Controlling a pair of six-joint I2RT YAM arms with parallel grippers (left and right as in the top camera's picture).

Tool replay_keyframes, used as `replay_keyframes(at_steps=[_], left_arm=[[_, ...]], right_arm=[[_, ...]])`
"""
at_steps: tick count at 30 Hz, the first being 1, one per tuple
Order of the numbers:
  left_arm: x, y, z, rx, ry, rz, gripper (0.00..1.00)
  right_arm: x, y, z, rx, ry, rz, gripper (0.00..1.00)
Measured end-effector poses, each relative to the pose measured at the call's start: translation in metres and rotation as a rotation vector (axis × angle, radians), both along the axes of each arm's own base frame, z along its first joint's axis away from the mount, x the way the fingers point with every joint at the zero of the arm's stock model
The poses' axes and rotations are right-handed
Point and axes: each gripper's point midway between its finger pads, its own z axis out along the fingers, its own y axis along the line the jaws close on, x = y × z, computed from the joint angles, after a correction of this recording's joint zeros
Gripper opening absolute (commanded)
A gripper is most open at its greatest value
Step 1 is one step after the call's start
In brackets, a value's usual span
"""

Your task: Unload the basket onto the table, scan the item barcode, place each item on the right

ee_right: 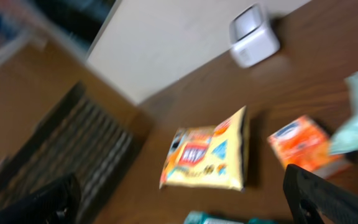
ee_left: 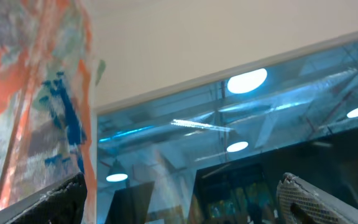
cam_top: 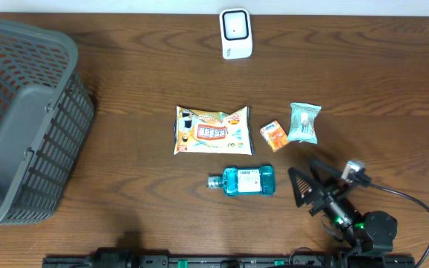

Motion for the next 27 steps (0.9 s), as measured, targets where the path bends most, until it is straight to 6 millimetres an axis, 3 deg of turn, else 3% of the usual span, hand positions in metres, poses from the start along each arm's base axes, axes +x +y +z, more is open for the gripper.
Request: replay_keyframes(at_steps=[5,12,20,27], left_arm=[[0.044,0.014,-0.011,-0.117,0.012,-0.017,0.98],[0.116,0.018,-0.048,-0.223,0.047,-0.1,0.98],[0.183,0.018,-0.107,-0.256,0.149,-0.113,0.98],[0.237,0.022,-0.177,-0.283,0.437,-0.057,0.98]], right_arm=[[-0.012,0.015,0.0,-0.038,-0.033,0.113,0.99],[-0.026,0.027,0.004,-0.066,-0.074,0.223,0.99],[-0.042,0.028,0.038,-0.137,-0.063,0.23,0.99],[-0.048,0.014,0.051,-0.321,0.078,0.174,0.99]])
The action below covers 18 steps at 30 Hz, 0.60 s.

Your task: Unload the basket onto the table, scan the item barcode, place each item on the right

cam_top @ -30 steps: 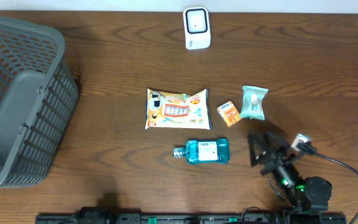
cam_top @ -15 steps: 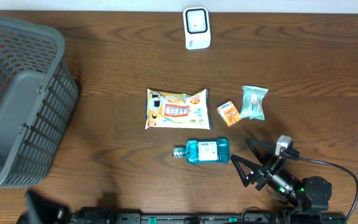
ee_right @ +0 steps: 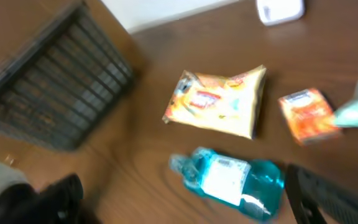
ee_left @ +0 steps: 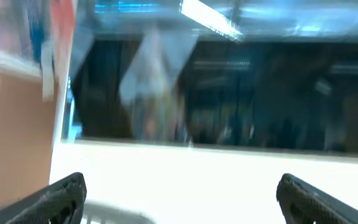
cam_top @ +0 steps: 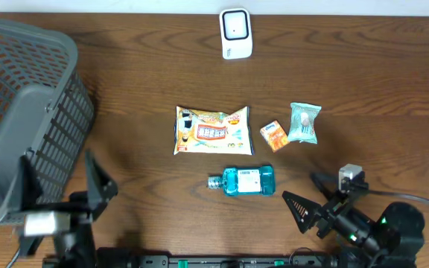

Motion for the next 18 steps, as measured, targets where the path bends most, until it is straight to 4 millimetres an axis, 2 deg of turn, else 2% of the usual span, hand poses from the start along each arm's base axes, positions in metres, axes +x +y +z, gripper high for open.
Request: replay_keyframes(at_steps=[4,8,14,18], left_arm=[[0.019,0.006,-0.044,-0.012,0.185,0.035,0.98],[0.025,0.009,-0.065,-0.016,0.273,0.053,0.98],[0.031,0.009,-0.077,-0.015,0.301,0.053,0.98],[0.043,0.005,-0.102,-0.004,0.345,0.031,0.98]], right_arm=[[0.015,-0.012,0.009,-0.111,0.045,-0.039,0.99],[0.029,-0.014,0.009,-0.193,0.105,-0.037,0.99],[0.039,0.007,-0.004,-0.315,0.175,0.055,0.99],[0.036,0.029,-0.02,-0.422,0.211,0.13,0.99]])
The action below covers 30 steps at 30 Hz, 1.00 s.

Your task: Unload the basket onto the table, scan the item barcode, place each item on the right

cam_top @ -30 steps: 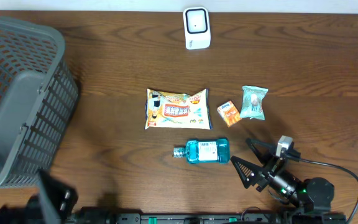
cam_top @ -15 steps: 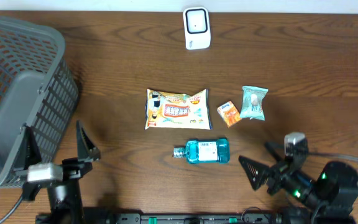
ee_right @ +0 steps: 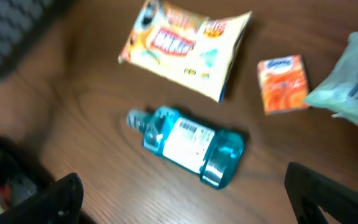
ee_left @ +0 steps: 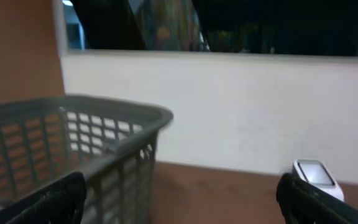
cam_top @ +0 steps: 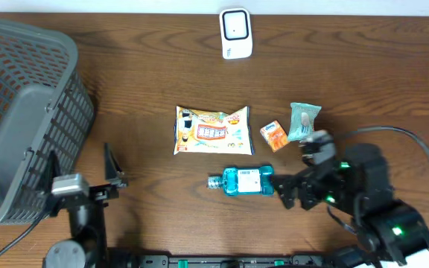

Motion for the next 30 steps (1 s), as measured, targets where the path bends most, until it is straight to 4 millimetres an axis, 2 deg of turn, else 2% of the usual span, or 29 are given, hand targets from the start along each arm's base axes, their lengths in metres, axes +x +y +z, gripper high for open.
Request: replay_keyframes(at_steps=[3,8,12,15,19,22,26,30], left_arm=[[0.011,-0.01,-0.024,0.013,0.033,-0.054,0.98],[0.022,-0.038,-0.056,0.093,0.074,-0.209,0.98],[0.024,-0.053,-0.08,0.134,0.126,-0.294,0.98],[0.024,-0.057,-0.093,0.143,0.173,-0.319,0.98],[0.022,-0.06,-0.117,0.134,0.267,-0.345,0.98],[0.019,-0.06,-0.138,0.122,0.353,-0.352,0.98],[0.017,-0.06,-0.145,0.117,0.383,-0.356,0.98],[0.014,-0.06,-0.15,0.112,0.416,-0.358,0.98]], right_arm=[[-0.002,0.012,-0.011,-0.079,0.009,0.036,0.99],[-0.01,0.042,-0.024,-0.153,0.008,0.132,0.99],[-0.016,0.068,-0.025,-0.132,-0.006,0.214,0.99],[-0.01,0.082,-0.024,-0.111,-0.027,0.233,0.99],[-0.006,0.096,-0.043,-0.153,-0.016,0.299,0.99],[-0.006,0.112,-0.069,-0.214,0.015,0.374,0.99],[-0.008,0.117,-0.108,-0.317,0.087,0.437,0.98],[0.0,0.122,-0.127,-0.395,0.105,0.463,0.98]])
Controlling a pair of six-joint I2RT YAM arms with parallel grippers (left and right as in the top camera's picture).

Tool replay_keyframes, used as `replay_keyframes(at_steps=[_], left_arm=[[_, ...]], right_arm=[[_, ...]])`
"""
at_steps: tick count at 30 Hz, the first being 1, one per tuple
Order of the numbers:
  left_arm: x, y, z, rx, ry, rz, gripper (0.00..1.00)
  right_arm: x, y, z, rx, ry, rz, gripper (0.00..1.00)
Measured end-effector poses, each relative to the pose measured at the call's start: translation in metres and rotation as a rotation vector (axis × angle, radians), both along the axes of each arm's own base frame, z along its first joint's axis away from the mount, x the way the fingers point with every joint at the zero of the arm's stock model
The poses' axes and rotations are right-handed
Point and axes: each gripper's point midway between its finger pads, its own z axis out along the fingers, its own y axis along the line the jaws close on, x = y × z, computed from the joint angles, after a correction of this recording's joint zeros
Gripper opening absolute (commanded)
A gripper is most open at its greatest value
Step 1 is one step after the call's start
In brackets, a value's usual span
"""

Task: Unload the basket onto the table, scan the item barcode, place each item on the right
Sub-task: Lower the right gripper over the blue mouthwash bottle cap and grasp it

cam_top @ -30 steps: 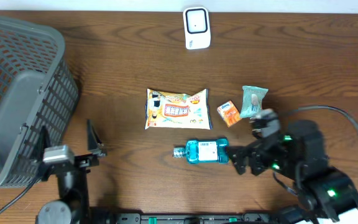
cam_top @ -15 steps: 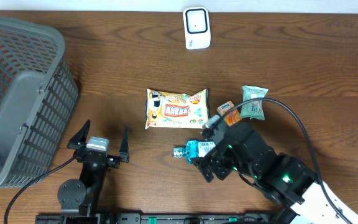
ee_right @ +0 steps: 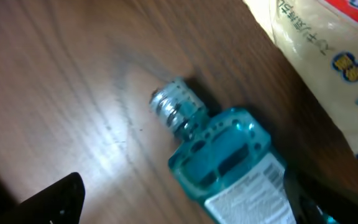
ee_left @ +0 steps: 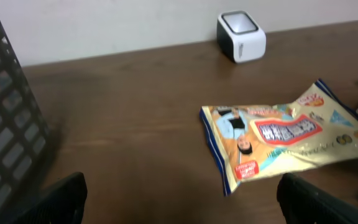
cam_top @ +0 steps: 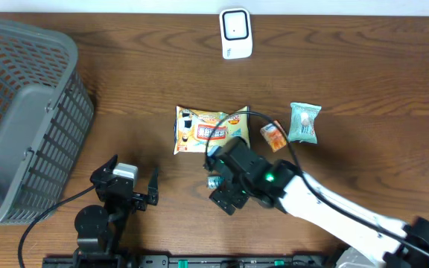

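A blue mouthwash bottle (ee_right: pixel 229 155) with a white barcode label lies on its side on the brown table, its cap (cam_top: pixel 214 181) just showing in the overhead view. My right gripper (ee_right: pixel 179 196) is open close above it, one finger (ee_right: pixel 58 199) on either side of it. The white scanner (cam_top: pixel 235 33) stands at the table's far edge. Low over the front left of the table, my left gripper (ee_left: pixel 179 202) is open and holds nothing.
A yellow snack bag (cam_top: pixel 211 130) lies just behind the bottle. An orange box (cam_top: pixel 274 137) and a pale green packet (cam_top: pixel 304 123) lie right of the bag. A grey mesh basket (cam_top: pixel 21 126) fills the left side of the table.
My right gripper was right of the bottle's base and is now over the bottle, hiding most of it. My left gripper has moved right and now looks down at the table and snack bag.
First only my right arm showed, at the front right, with the left camera facing the ceiling. Then my left arm appeared beside the basket. After that my right gripper stood beside the bottle's base, and now it hangs open over the bottle. No item has moved.
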Motion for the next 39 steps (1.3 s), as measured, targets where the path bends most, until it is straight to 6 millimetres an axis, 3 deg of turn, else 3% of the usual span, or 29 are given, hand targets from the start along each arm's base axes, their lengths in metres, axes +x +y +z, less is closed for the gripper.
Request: replay_keyframes(at_steps=[5,13,20,23,28,33,35,37,39], left_arm=[[0.0,0.0,0.0,0.0,0.003,0.0,0.98],[0.0,0.0,0.0,0.0,0.003,0.0,0.98],[0.0,0.0,0.0,0.0,0.003,0.0,0.98],[0.0,0.0,-0.001,0.0,0.003,0.0,0.98],[0.0,0.0,-0.001,0.0,0.003,0.0,0.98],[0.0,0.0,-0.001,0.0,0.004,0.0,0.98],[0.0,0.0,-0.001,0.0,0.004,0.0,0.98],[0.0,0.0,-0.001,0.0,0.004,0.0,0.98],[0.0,0.0,-0.001,0.0,0.004,0.0,0.98]], right_arm=[[0.008,0.01,-0.002,-0.03,-0.029,0.041,0.99],[-0.005,0.024,-0.006,-0.05,-0.061,0.159,0.98],[-0.006,0.027,-0.04,-0.12,-0.041,0.236,0.82],[-0.006,0.026,-0.055,-0.152,-0.023,0.256,0.64],[-0.005,0.023,-0.07,-0.191,-0.012,0.268,0.24],[-0.002,0.024,-0.068,-0.195,-0.024,0.254,0.07],[0.0,0.024,-0.066,-0.196,-0.022,0.239,0.08],[0.003,0.025,-0.063,-0.193,-0.024,0.225,0.3],[0.006,0.023,-0.058,-0.194,-0.021,0.208,0.45]])
